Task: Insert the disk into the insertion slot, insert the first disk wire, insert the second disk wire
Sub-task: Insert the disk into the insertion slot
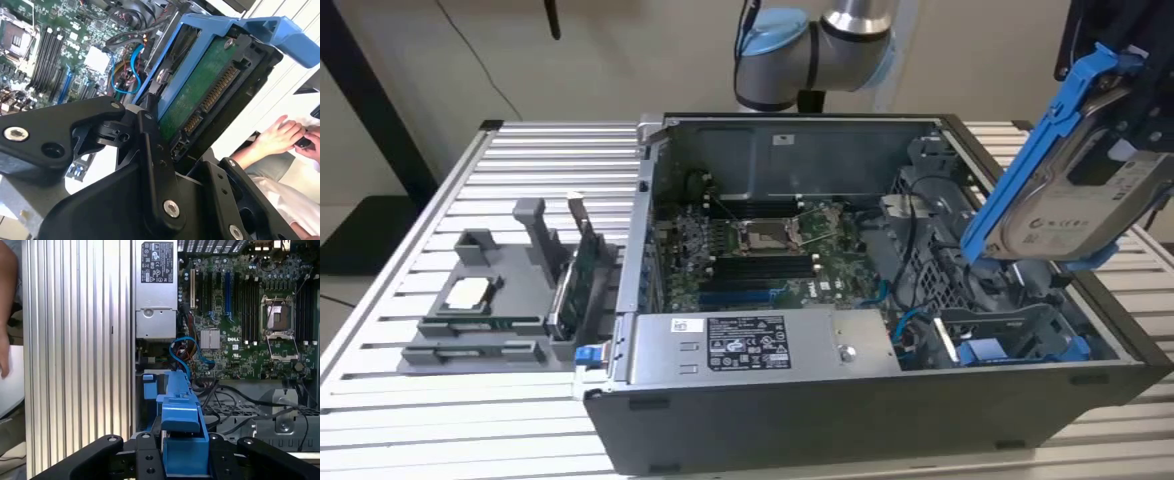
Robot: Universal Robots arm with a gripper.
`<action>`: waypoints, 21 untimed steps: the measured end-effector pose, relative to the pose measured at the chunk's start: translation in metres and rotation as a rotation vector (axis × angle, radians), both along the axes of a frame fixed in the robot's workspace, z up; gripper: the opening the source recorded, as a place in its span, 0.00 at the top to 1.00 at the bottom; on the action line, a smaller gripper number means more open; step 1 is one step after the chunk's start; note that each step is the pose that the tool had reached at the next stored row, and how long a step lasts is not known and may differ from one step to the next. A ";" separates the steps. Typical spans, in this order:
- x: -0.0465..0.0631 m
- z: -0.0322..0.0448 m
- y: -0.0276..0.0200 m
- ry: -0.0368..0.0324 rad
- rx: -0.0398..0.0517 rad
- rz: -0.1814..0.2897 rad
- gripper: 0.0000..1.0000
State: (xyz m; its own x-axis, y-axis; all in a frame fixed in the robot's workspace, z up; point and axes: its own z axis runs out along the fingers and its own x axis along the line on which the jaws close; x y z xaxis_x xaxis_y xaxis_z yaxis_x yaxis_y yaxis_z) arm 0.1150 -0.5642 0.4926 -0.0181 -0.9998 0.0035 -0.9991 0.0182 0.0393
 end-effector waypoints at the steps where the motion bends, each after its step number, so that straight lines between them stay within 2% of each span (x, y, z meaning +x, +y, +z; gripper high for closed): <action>1: 0.000 -0.0008 -0.0001 0.0000 0.0001 0.000 0.67; 21: 0.000 -0.0161 -0.0010 0.0000 0.0002 0.000 0.67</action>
State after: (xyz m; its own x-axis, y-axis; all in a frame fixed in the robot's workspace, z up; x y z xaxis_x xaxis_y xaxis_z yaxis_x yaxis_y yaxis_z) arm 0.1150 -0.5652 0.4764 -0.0181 -0.9998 0.0032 -0.9991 0.0182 0.0393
